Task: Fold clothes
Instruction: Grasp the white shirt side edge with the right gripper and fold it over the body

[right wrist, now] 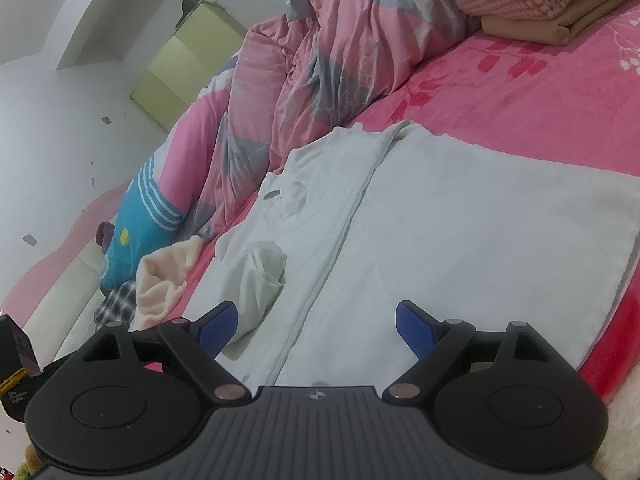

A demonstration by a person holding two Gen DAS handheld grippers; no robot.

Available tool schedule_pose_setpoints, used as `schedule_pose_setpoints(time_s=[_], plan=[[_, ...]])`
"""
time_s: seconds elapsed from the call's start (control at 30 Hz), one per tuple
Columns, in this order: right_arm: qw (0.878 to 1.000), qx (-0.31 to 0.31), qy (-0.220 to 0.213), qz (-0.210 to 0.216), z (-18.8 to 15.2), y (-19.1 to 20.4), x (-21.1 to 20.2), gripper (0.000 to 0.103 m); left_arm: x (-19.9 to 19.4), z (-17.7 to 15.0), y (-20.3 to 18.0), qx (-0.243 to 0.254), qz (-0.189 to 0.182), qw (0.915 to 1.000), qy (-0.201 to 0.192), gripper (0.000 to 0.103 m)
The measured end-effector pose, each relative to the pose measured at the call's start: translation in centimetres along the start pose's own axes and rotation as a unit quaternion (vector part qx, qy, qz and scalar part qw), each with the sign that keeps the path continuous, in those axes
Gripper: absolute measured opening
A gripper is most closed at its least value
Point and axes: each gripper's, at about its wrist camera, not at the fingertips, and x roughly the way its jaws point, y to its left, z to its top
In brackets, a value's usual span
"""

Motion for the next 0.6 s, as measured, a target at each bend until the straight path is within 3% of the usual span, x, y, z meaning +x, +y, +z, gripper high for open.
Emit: schedule_pose_setpoints(time_s=[0.23,0.6], plan=[[1.000,-0.020,-0.010,-0.013,0.1,0.6,-0.3,0.089,-0.4,0.0,1.4,-0.031,-0.017,0.9993,-0.012,0.103],[0.993,-0.113,0.012,-0.032,1.9,5.4,3.1,0.083,-0.8,-1.3,4.2,-0.017,-0.006,0.9987,-0.048,0.102]])
